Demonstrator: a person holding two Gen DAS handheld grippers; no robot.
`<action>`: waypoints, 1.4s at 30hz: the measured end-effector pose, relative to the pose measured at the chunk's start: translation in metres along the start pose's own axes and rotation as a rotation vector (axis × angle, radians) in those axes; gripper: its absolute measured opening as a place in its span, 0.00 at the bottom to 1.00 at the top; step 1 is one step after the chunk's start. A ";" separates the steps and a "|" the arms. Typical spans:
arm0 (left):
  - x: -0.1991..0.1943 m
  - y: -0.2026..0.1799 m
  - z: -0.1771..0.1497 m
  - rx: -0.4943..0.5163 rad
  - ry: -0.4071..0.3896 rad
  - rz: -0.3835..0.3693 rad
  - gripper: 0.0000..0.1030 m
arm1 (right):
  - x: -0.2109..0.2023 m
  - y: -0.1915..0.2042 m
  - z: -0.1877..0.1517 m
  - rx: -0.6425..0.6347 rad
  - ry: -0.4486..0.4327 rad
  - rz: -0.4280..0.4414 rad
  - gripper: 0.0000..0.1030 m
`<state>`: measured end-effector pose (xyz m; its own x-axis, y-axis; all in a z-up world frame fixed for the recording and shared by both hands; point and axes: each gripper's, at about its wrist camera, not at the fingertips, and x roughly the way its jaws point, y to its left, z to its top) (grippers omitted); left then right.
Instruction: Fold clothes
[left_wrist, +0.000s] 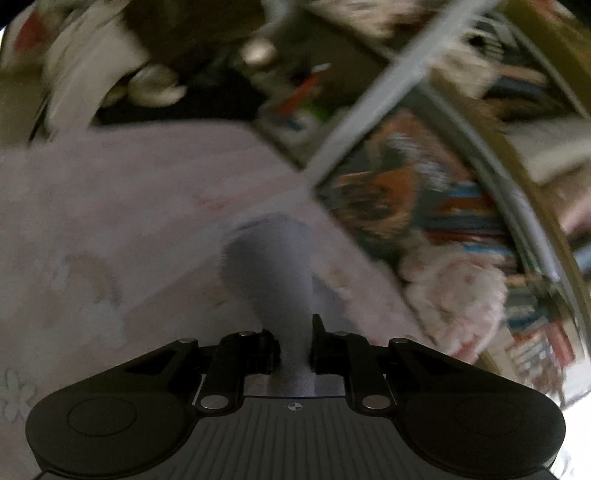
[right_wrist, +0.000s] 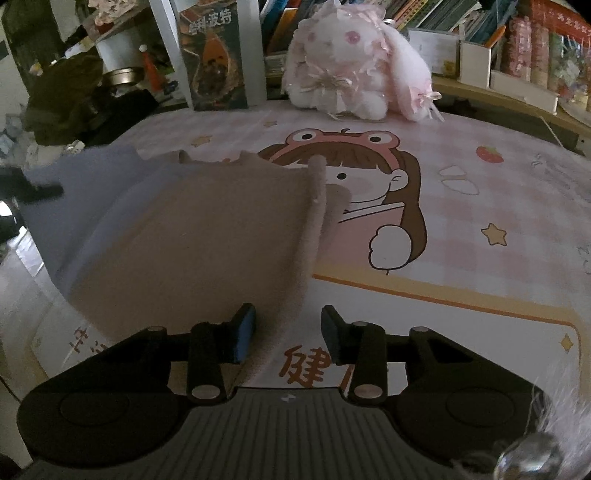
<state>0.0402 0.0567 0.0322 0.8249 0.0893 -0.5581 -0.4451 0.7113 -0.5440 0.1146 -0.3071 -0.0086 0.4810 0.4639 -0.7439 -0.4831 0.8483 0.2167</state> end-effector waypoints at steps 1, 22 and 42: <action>-0.006 -0.015 -0.002 0.047 -0.015 -0.014 0.14 | 0.000 -0.002 0.000 0.000 0.000 0.008 0.36; -0.024 -0.162 -0.179 1.050 0.304 -0.080 0.61 | -0.018 -0.048 0.012 0.209 0.033 0.256 0.56; -0.009 -0.101 -0.147 0.934 0.188 -0.017 0.61 | 0.033 -0.033 0.049 0.466 0.053 0.365 0.49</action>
<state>0.0262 -0.1188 0.0002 0.7231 0.0181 -0.6905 0.0917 0.9883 0.1221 0.1827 -0.3070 -0.0093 0.3013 0.7438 -0.5967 -0.2324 0.6642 0.7105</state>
